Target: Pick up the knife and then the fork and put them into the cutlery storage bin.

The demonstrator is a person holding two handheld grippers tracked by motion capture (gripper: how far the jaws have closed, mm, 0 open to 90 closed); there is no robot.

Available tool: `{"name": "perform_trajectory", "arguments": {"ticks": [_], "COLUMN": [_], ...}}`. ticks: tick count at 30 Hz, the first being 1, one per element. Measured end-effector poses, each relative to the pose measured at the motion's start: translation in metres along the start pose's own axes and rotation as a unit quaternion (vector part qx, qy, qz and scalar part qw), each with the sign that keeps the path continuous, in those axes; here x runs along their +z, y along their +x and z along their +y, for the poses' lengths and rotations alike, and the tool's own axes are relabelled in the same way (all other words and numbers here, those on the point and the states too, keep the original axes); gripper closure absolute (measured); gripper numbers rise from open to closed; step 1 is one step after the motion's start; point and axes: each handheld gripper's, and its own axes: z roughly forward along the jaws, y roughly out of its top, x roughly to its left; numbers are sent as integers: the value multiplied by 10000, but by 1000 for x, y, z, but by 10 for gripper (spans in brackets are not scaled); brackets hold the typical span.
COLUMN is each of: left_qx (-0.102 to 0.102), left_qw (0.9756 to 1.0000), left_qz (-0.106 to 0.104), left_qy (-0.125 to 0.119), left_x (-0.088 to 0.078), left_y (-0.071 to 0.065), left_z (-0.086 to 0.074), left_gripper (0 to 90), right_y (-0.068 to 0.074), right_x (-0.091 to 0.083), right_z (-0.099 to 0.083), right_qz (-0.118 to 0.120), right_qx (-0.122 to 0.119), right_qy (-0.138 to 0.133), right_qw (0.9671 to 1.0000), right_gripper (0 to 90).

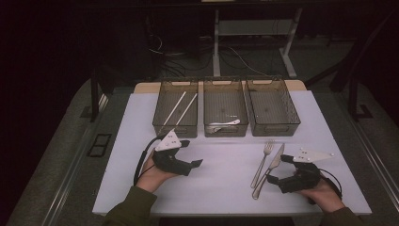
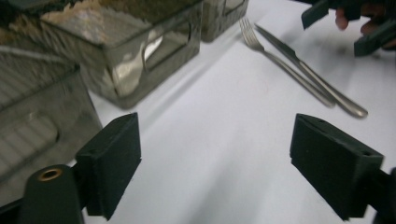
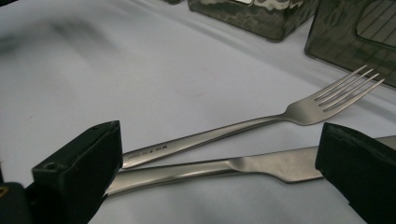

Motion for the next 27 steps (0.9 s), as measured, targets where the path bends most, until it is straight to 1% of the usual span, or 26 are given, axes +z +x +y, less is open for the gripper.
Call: {"name": "perform_trajectory", "arguments": {"ticks": [4, 6, 7, 8, 9, 10, 13, 15, 16, 17, 18, 20, 22, 23, 26, 27], "left_qx": [-52, -72, -99, -130, -137, -159, -164, -244, -244, -249, -249, -181, -128, -111, -74, -66], "left_qw": [10000, 10000, 9999, 9999, 9999, 9998, 9998, 9996, 9996, 9996, 9996, 9996, 9995, 9995, 9995, 9995], "left_qz": [-5, 21, 34, 60, 85, 79, 72, 69, 60, 43, 45, 48, 73, 65, 9, 11], "left_qy": [-19, 21, 48, 26, 49, 73, 106, 110, 121, 123, 138, 203, 265, 273, 299, 311], "left_x": [-9, -14, -16, -18, -20, -21, -24, -25, -25, -24, -23, -22, -20, -19, -18, -18], "left_y": [-4, -6, -7, -7, -8, -9, -9, -10, -10, -11, -13, -14, -15, -16, -17, -17], "left_z": [-14, -21, -23, -26, -28, -30, -35, -37, -38, -39, -39, -39, -39, -39, -39, -39], "left_gripper": [134, 130, 119, 107, 95, 81, 49, 15, 3, 0, 0, 0, 0, 0, 0, 0], "right_y": [-1, 0, 0, 0, 0, 0, 2, 3, 4, 5, 7, 10, 14, 17, 24, 26], "right_x": [-3, -5, -6, -6, -6, -6, -5, -4, -3, -2, 0, 3, 8, 12, 21, 24], "right_z": [2, 5, 6, 7, 8, 9, 11, 14, 15, 16, 16, 17, 18, 19, 19, 20], "right_qz": [115, 110, 122, 104, 91, 88, 137, 187, 246, 267, 309, 416, 517, 591, 707, 739], "right_qx": [-8, 17, 14, 8, 16, 79, 55, 50, 9, 15, 12, -18, -104, -164, -316, -354], "right_qy": [142, 170, 161, 192, 222, 297, 337, 369, 411, 465, 526, 620, 715, 792, 974, 1034], "right_qw": [9998, 9998, 9998, 9998, 9997, 9995, 9993, 9991, 9989, 9986, 9981, 9972, 9960, 9950, 9922, 9913], "right_gripper": [8, 71, 105, 156, 182, 223, 348, 429, 489, 528, 569, 676, 764, 800, 895, 896]}}
